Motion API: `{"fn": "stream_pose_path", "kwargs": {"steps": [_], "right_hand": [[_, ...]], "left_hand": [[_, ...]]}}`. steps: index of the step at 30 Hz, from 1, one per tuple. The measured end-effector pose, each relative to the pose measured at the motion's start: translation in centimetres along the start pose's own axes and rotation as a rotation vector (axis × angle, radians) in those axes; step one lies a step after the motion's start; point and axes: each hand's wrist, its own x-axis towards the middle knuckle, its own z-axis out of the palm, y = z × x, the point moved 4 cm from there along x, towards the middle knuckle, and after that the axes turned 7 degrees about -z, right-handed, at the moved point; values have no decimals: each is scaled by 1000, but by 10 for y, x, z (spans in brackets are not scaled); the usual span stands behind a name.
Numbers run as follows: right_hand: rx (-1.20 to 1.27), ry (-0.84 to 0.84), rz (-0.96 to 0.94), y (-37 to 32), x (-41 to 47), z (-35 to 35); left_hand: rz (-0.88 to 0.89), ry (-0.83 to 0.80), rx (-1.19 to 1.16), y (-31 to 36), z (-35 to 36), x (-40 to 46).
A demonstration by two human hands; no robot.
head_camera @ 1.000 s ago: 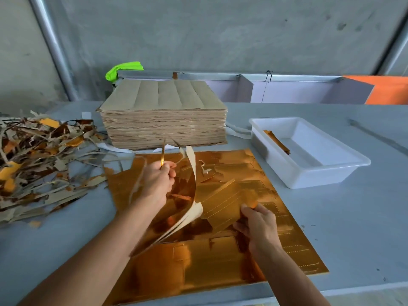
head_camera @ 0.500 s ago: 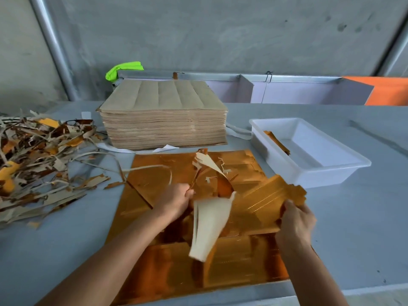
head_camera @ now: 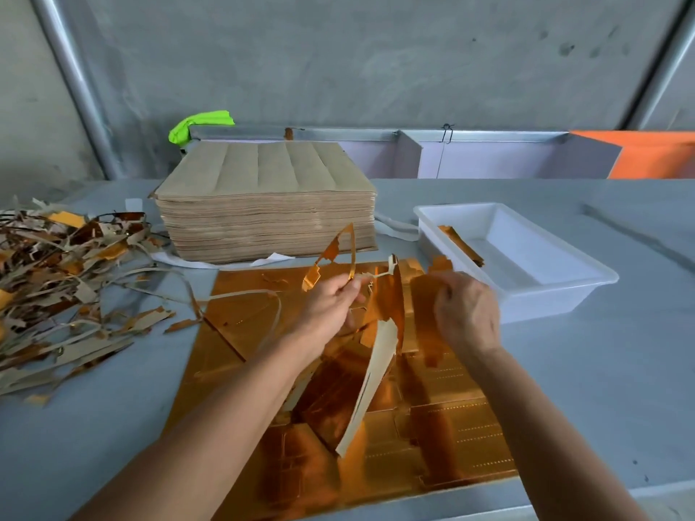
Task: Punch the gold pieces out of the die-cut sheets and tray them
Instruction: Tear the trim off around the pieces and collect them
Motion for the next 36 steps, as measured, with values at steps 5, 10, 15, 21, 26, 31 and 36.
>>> {"fn": "stream_pose_path", "kwargs": {"steps": [5,10,15,21,26,31,36], "right_hand": [[409,-331,-26,-10,5,18],[254,-254,-31,-8,10,31],[319,-206,87,2,16,37],[613,-77,476,44,0,41],[848,87,742,62,-13,44],[814,296,872,78,-18,36],[716,261,768,80,-15,33]], "left_hand": [[-41,-35,-58,3,11,1],[59,-80,1,10,13,1],[63,109,-121,16,-3,10],[4,527,-316,4,-61,28],[48,640,59,-23,-89,29],[66,582,451,-38,-94,21],[-10,225,464,-35,-59,19]]}}
